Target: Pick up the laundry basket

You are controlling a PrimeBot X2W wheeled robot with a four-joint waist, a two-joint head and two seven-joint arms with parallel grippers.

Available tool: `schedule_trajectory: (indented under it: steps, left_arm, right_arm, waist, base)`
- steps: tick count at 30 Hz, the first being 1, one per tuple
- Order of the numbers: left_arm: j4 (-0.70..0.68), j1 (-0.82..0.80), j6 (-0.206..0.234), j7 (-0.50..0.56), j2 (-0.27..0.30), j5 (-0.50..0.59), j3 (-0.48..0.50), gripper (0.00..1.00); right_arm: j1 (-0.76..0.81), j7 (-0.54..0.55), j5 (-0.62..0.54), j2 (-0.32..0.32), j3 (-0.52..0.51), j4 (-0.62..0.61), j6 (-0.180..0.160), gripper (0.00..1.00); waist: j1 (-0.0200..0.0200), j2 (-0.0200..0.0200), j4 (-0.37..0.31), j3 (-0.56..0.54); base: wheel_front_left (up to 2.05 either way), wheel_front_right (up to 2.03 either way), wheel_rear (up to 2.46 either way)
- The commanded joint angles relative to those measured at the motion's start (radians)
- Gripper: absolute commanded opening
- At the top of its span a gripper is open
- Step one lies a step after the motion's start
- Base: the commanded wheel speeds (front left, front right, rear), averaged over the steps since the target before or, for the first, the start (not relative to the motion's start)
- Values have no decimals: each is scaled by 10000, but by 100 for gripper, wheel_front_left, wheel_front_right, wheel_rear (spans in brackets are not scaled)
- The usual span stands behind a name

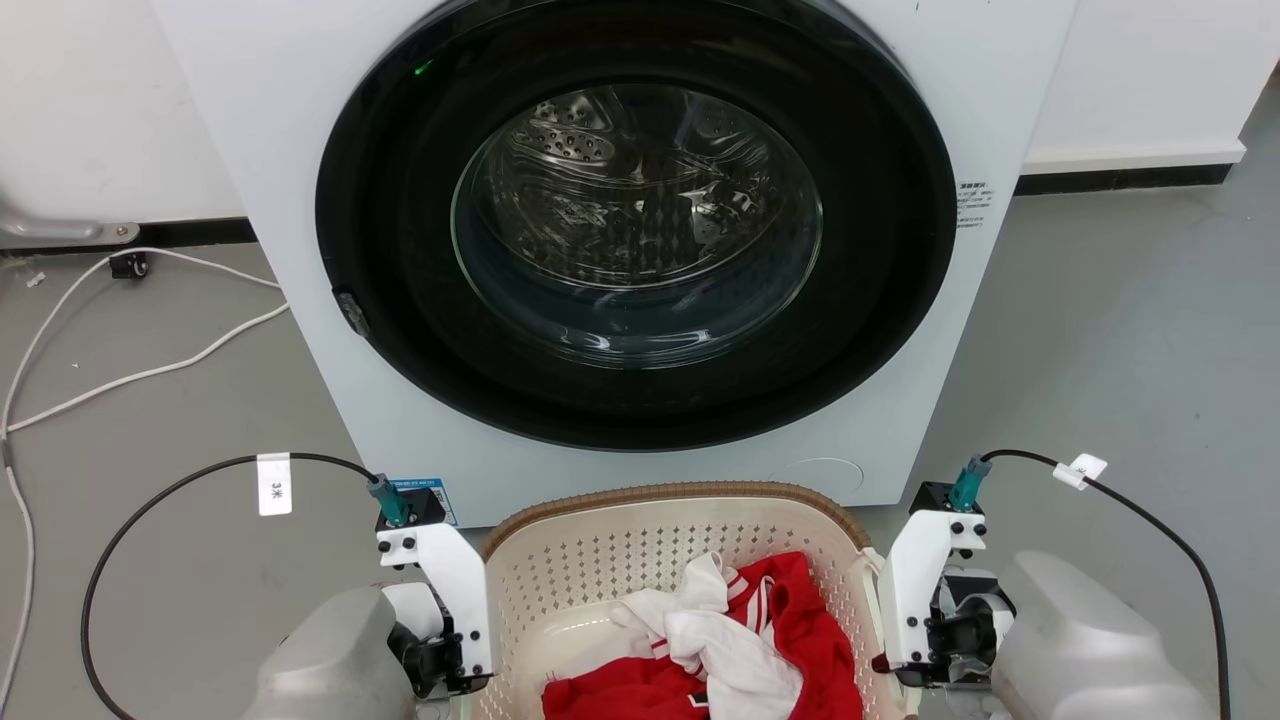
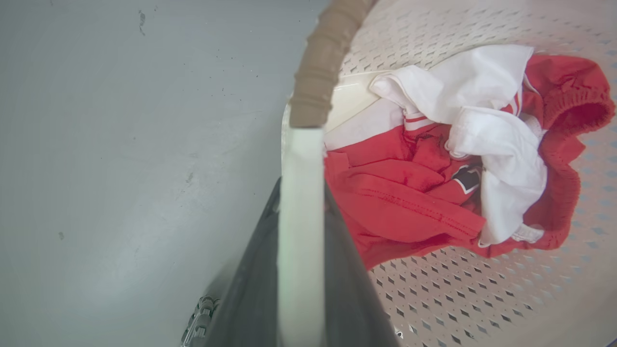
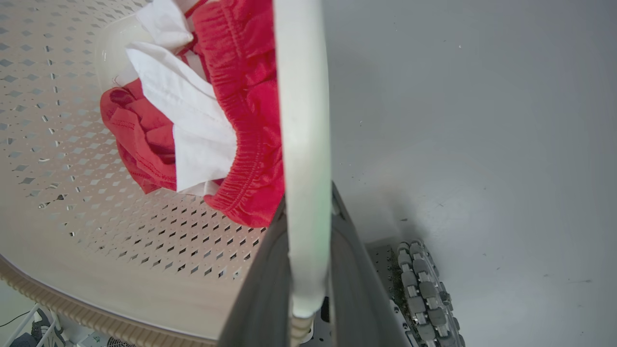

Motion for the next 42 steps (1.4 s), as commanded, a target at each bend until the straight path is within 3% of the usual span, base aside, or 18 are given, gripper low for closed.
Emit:
schedule_trajectory:
  steps: [1,42]
  left_arm:
    - [-69,121,-79,-56,-211,-113,-23,0]
    - [-45,158,-79,-216,-251,-299,-246,0]
  right_arm:
    - [98,16,45,193,-76,-89,113,0]
    - [149,135,-564,272,-704,-89,114,0]
  waist:
    - [0,0,20,-3]
    - [0,0,31,-27]
  base:
    - [0,0,0]
    - [0,0,0]
